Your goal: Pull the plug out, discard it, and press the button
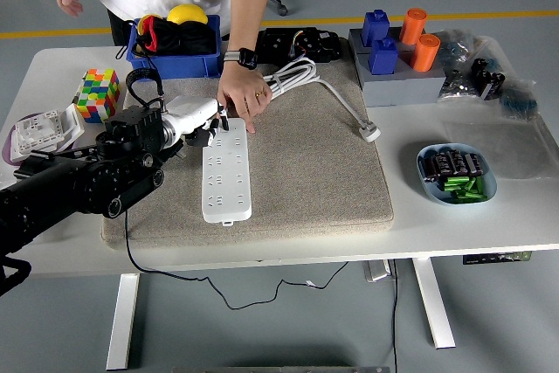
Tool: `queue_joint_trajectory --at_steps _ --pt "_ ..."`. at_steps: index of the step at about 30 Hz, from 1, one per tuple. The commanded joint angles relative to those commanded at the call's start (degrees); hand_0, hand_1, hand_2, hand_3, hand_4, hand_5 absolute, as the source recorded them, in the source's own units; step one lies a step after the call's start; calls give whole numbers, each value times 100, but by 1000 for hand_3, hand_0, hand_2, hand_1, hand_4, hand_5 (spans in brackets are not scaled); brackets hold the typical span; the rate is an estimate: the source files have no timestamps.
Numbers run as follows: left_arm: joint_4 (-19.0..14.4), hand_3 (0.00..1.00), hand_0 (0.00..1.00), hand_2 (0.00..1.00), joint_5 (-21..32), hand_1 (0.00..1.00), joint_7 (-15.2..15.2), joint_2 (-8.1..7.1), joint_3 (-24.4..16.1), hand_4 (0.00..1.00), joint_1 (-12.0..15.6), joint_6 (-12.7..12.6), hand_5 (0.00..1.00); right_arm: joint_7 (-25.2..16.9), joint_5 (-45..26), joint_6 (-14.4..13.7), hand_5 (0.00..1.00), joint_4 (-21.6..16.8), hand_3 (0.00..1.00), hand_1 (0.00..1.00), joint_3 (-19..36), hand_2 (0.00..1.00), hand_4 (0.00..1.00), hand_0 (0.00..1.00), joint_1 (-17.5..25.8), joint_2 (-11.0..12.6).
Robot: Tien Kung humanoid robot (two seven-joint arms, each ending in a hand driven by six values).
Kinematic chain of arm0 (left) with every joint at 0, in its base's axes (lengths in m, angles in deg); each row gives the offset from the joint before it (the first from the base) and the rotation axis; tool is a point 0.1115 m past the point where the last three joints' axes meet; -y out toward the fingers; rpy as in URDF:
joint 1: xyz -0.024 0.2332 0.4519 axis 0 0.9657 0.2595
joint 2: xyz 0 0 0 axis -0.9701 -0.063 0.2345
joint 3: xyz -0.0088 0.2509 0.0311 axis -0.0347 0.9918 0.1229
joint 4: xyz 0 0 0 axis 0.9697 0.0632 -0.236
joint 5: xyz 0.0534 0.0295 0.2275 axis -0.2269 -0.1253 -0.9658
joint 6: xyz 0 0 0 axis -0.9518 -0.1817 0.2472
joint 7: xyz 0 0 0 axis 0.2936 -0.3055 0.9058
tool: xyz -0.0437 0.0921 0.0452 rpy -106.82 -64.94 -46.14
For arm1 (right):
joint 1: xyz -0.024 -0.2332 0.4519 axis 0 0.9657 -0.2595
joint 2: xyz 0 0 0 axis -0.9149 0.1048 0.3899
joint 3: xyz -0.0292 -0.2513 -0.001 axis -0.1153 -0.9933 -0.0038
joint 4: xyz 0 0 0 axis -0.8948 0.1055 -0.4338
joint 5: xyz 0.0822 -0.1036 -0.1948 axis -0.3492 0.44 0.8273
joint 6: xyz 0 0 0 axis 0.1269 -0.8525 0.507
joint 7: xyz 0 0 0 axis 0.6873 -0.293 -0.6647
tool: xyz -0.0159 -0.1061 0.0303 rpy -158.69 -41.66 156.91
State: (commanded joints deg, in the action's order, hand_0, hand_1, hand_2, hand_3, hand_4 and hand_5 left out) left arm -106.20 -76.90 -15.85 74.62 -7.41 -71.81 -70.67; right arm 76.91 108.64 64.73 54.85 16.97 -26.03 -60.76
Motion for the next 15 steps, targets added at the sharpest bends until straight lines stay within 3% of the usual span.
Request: queue_joint_trajectory --at_steps 7,15 --pt "-29 566 137 6 33 2 -13 -10 7 7 39 -8 2 0 2 0 514 0 620 667 -2 656 658 750 7 -6" --pt "-182 565 136 6 -165 2 -64 -100 -401 7 53 -51 2 2 18 -5 516 2 619 667 39 656 657 750 15 -4"
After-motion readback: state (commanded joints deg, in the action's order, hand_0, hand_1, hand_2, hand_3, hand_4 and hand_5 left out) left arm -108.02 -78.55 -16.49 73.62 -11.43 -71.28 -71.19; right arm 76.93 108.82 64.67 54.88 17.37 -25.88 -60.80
